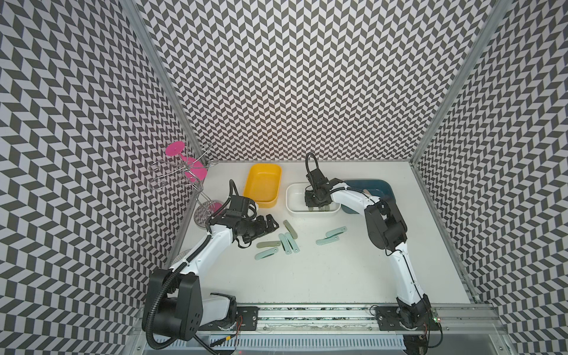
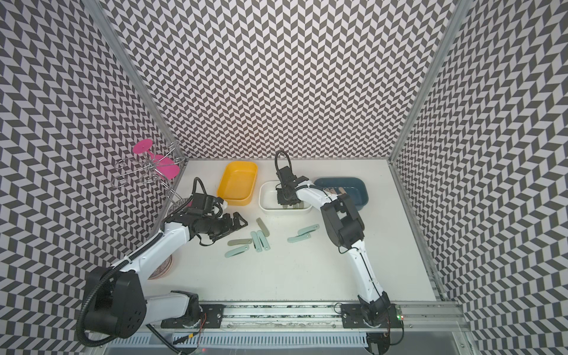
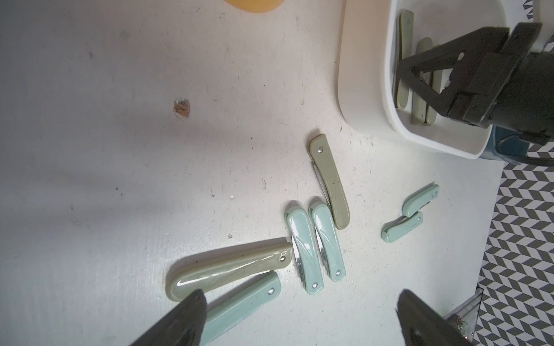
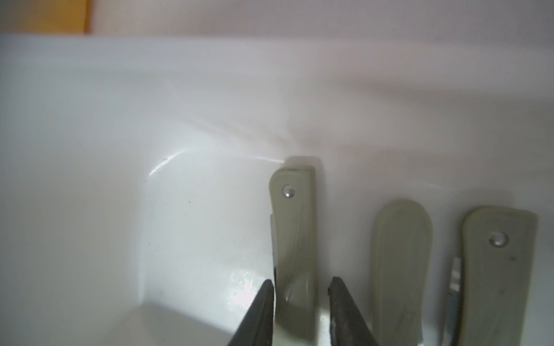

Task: Place the fruit knives into the storage box by color
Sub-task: Adjust the fruit knife in the storage box.

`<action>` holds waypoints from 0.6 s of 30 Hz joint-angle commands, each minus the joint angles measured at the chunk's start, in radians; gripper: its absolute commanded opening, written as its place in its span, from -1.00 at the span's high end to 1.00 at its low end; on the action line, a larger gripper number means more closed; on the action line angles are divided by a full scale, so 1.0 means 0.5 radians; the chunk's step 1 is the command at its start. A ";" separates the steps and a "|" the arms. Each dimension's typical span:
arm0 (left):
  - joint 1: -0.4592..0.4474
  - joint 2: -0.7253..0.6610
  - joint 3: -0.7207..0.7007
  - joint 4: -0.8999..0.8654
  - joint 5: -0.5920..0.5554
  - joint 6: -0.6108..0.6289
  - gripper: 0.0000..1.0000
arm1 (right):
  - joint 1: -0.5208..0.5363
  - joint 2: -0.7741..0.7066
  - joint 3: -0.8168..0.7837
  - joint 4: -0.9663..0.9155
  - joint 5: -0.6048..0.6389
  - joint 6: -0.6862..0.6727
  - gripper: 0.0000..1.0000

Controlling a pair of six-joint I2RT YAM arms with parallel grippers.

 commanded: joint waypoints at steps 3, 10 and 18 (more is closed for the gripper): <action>0.018 -0.043 0.003 0.029 -0.023 0.003 -1.00 | -0.018 -0.062 0.117 -0.185 -0.028 -0.042 0.17; 0.018 -0.046 0.055 0.050 -0.042 0.013 -1.00 | -0.018 -0.159 0.329 -0.214 -0.103 -0.104 0.04; 0.033 -0.018 0.144 0.033 -0.075 0.047 -1.00 | -0.010 -0.244 0.219 -0.144 -0.238 -0.127 0.01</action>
